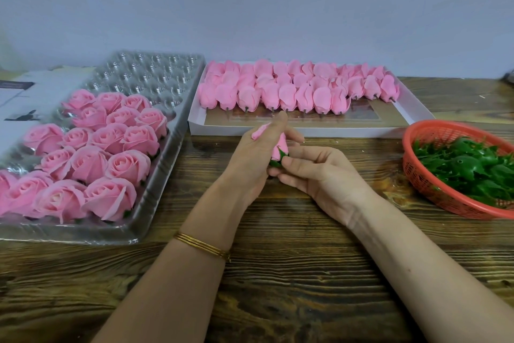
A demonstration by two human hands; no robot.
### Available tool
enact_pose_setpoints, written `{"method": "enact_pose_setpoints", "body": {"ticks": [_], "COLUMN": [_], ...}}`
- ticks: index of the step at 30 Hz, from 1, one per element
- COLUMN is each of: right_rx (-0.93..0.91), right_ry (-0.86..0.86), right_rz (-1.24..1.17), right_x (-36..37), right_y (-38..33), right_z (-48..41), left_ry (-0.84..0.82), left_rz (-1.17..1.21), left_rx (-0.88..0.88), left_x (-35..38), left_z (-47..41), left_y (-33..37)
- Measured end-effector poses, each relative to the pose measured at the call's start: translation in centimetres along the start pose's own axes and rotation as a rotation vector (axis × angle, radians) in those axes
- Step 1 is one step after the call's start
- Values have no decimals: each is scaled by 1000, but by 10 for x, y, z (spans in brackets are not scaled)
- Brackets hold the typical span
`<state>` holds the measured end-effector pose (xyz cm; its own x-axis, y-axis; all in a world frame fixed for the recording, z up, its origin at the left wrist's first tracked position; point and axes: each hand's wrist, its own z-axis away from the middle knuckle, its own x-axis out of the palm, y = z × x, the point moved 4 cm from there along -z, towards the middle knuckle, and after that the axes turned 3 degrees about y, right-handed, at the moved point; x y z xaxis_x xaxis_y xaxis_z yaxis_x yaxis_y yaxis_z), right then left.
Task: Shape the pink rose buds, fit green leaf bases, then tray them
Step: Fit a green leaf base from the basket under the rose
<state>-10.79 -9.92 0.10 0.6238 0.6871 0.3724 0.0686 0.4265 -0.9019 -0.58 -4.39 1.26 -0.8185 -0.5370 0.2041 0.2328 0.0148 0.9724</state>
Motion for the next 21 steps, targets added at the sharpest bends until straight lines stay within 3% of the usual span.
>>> {"method": "enact_pose_setpoints", "body": {"ticks": [21], "right_rx": [-211], "right_ry": [154], "right_rz": [83], "right_x": [-3], "right_y": [1], "right_z": [-3], "left_ry": [-61], "left_rz": [-90], "left_rx": [32], "left_x": [4], "left_z": [-1], "left_y": [-4]}}
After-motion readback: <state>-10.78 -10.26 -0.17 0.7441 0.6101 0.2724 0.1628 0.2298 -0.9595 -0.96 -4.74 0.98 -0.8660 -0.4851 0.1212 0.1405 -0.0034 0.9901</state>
